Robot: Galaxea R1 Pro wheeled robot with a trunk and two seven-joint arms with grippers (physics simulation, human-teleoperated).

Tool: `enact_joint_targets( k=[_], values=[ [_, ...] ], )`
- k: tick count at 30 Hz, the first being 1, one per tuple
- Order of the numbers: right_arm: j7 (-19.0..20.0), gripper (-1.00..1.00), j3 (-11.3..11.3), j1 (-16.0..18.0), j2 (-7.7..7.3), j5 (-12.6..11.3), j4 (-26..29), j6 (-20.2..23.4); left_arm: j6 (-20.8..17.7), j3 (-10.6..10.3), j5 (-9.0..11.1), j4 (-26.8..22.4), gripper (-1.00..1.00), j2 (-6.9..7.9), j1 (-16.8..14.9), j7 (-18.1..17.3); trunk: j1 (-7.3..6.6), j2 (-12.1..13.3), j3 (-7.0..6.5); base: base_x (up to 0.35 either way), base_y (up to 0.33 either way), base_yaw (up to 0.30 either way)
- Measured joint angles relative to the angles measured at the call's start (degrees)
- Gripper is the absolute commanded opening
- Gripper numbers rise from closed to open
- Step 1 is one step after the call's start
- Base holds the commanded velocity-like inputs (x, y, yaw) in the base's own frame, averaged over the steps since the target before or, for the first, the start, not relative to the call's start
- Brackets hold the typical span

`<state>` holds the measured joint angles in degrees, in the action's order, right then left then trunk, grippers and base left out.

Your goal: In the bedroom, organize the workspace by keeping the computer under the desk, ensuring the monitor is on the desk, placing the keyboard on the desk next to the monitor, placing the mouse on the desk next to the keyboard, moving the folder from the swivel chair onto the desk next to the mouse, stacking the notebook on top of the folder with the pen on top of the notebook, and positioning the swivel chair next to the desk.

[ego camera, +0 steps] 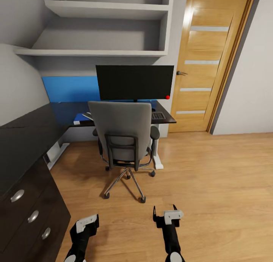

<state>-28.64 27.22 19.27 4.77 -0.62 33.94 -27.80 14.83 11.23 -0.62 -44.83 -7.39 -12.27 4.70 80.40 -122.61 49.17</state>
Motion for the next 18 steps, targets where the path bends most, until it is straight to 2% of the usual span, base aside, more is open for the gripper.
enact_joint_targets(
  k=[2, 5, 11, 18],
  values=[
    [-0.01, 1.00, -1.40, 0.00, -0.25, -0.03, -2.13, -0.05, 0.07, 0.20, 0.04, 1.68, 1.00, 1.06, 0.00, 0.09, -0.44, 0.80, -0.36, 0.000, 0.000, 0.000],
    [0.01, 1.00, -2.04, 0.00, -0.56, -0.06, -3.39, -0.06, 0.11, 0.27, 0.05, 2.57, 1.00, 1.62, 0.00, 0.10, -1.10, 2.00, -0.90, 0.000, 0.000, 0.000],
    [0.02, 1.00, -2.66, 0.00, -1.07, -0.32, -6.63, -0.11, 0.19, 0.37, 0.03, 3.53, 1.00, 2.21, 0.00, 0.03, -2.42, 4.41, -1.98, 0.000, 0.000, 0.000],
    [0.00, 1.00, -2.98, 0.00, -1.19, -2.34, -10.19, 0.00, 0.20, 0.44, 0.06, 7.22, 1.00, 2.69, 0.00, 0.01, -3.95, 7.22, -3.23, 0.000, 0.000, 0.000]
  ],
)
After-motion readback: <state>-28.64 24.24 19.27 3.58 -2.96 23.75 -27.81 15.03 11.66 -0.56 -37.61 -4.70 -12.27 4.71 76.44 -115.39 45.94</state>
